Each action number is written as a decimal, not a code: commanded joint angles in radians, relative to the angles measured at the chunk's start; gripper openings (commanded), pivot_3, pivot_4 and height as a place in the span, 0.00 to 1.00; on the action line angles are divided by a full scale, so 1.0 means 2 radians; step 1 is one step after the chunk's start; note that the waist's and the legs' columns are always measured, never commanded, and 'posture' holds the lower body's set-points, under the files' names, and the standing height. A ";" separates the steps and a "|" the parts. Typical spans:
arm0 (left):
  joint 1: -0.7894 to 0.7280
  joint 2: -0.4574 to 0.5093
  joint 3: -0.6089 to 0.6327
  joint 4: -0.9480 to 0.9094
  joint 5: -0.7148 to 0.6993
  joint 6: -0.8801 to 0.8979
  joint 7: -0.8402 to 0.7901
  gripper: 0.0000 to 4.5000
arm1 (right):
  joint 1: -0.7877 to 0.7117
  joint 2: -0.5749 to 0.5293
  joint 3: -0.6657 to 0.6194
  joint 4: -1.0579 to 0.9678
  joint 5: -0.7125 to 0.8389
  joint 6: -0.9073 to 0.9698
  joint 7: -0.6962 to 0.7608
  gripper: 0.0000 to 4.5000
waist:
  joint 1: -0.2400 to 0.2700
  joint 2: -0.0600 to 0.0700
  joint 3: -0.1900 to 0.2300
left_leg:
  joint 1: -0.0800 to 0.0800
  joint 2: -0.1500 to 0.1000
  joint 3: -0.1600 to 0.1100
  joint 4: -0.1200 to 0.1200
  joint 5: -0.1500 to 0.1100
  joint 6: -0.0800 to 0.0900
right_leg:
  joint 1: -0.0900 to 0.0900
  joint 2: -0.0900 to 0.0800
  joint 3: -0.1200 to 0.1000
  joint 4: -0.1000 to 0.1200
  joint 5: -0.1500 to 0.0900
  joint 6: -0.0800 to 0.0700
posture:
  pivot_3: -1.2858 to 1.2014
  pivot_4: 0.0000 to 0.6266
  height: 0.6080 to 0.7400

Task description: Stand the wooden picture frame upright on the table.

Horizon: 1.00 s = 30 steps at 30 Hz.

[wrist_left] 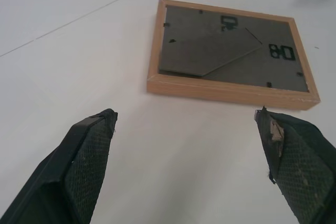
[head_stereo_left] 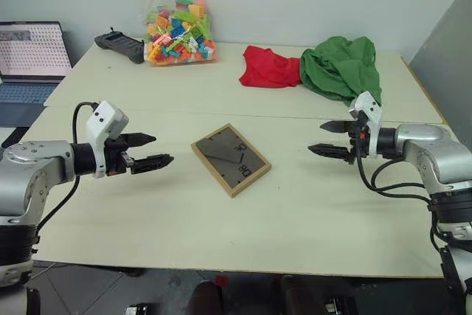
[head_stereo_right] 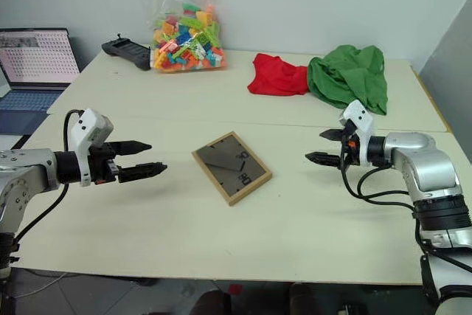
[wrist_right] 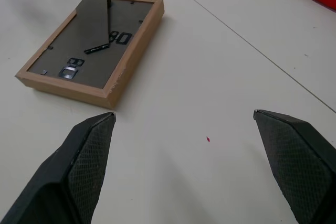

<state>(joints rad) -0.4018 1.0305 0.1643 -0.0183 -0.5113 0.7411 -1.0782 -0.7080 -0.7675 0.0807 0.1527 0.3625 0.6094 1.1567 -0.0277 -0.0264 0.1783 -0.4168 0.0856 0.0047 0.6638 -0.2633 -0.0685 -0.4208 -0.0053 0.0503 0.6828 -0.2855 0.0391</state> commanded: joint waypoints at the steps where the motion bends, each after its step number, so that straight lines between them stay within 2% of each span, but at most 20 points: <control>1: -0.009 0.007 0.001 0.002 0.010 -0.019 -0.007 1.00 | -0.025 -0.012 0.001 0.013 -0.009 -0.026 0.028 1.00 | 0.000 0.000 0.000 | 0.000 0.000 0.000 0.000 0.000 0.000 | 0.000 0.000 0.000 0.000 0.000 0.000 | 0.52 0.24 1.00; 6: 0.002 0.005 0.007 -0.016 0.000 -0.001 -0.004 1.00 | -0.035 -0.003 0.007 0.036 -0.021 -0.043 0.033 1.00 | 0.000 0.000 0.000 | 0.000 0.000 0.000 0.000 0.000 0.000 | 0.000 0.000 0.000 0.000 0.000 0.000 | 0.52 0.24 1.00; 10: 0.024 -0.018 0.025 -0.032 -0.001 0.009 0.037 1.00 | -0.036 0.026 0.012 0.064 -0.053 -0.081 -0.011 1.00 | -0.001 0.000 0.000 | 0.000 0.000 0.000 0.000 0.000 0.000 | 0.000 0.000 0.000 0.000 0.000 0.000 | 0.52 0.24 1.00; 15: 0.050 -0.089 0.051 -0.065 0.008 0.018 0.142 0.81 | -0.040 0.081 0.015 0.087 -0.087 -0.118 -0.079 0.80 | -0.001 0.000 0.000 | 0.000 0.000 0.000 0.000 0.000 0.000 | 0.000 0.000 0.000 0.001 0.000 0.000 | 0.52 0.24 1.00; 18: 0.075 -0.143 0.048 -0.099 0.020 0.022 0.211 0.66 | -0.049 0.121 0.021 0.115 -0.115 -0.144 -0.132 0.63 | -0.001 0.000 0.000 | 0.000 0.000 0.000 0.000 0.000 0.000 | 0.000 0.000 0.000 0.001 0.000 0.000 | 0.52 0.24 1.00; 21: 0.089 -0.201 0.029 -0.127 0.041 0.023 0.279 0.52 | -0.063 0.169 0.033 0.151 -0.137 -0.173 -0.171 0.48 | -0.001 0.000 0.000 | 0.000 0.000 0.000 0.000 0.000 0.000 | 0.000 0.000 0.000 0.001 0.000 0.000 | 0.52 0.24 1.00; 25: 0.096 -0.253 -0.001 -0.132 0.074 0.008 0.334 0.31 | -0.078 0.209 0.046 0.201 -0.161 -0.206 -0.198 0.25 | -0.001 0.000 0.000 | 0.000 0.000 0.000 0.000 0.001 -0.003 | 0.000 0.000 0.000 0.002 0.000 0.000 | 0.52 0.24 1.00; 29: 0.086 -0.284 -0.034 -0.119 0.100 -0.005 0.358 0.08 | -0.085 0.242 0.064 0.231 -0.179 -0.228 -0.206 0.01 | 0.000 0.000 -0.001 | 0.000 0.000 0.000 0.000 0.002 -0.003 | 0.000 -0.001 0.000 0.002 0.000 0.000 | 0.52 0.24 1.00; 30: 0.082 -0.288 -0.038 -0.113 0.105 -0.007 0.362 0.02 | -0.083 0.247 0.067 0.231 -0.182 -0.231 -0.205 0.00 | 0.000 0.000 -0.001 | 0.000 -0.001 0.000 0.000 0.002 -0.003 | 0.000 -0.001 0.000 0.003 0.000 0.000 | 0.52 0.24 1.00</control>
<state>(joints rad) -0.2133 0.4624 0.1038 -0.2389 -0.3271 0.7550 -0.3743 -0.8544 -0.2835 0.2075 0.6257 0.0117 0.1787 0.7471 -0.0286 -0.0273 0.1770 -0.4160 0.0846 0.0047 0.6646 -0.2597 -0.0747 -0.4208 -0.0073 0.0507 0.6879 -0.2855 0.0388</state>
